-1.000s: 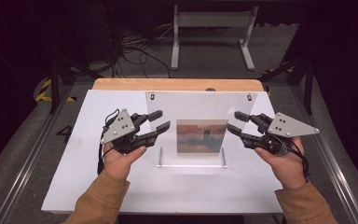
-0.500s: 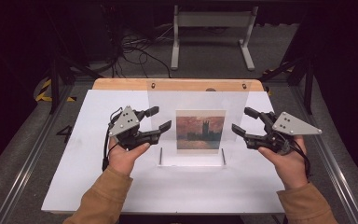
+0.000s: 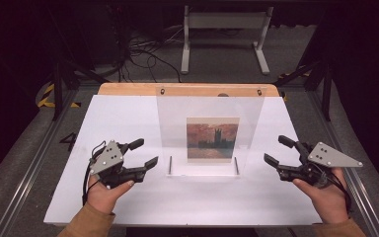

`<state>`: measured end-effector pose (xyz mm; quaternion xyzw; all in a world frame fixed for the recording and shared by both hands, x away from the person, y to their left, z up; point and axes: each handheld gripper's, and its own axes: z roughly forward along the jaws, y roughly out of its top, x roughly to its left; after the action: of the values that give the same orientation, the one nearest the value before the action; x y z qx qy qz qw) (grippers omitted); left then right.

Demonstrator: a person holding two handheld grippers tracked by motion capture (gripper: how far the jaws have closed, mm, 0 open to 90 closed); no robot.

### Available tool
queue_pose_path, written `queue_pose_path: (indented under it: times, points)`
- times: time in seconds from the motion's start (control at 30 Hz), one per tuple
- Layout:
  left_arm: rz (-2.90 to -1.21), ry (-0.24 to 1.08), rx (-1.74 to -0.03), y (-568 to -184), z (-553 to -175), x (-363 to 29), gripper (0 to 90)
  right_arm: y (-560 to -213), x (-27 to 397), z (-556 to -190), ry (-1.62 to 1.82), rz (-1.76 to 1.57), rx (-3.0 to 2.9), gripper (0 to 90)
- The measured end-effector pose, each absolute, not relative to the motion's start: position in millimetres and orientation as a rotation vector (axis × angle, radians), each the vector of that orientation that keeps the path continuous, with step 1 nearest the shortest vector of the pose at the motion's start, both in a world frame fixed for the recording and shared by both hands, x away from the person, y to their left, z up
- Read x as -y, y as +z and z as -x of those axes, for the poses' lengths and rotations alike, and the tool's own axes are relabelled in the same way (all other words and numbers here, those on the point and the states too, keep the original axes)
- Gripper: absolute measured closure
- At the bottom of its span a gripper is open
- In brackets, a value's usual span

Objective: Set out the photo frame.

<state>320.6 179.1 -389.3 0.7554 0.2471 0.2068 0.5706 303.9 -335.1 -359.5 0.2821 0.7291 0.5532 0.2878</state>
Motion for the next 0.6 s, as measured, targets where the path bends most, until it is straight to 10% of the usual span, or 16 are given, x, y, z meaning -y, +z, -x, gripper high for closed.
queue_pose_path:
  times: [0.6]
  points:
    - [-1.843,0.405,-0.737,-450.3,-312.9,-217.1,26.5,-421.0,352.7,-298.4,1.4,-0.923,-2.025,24.0]
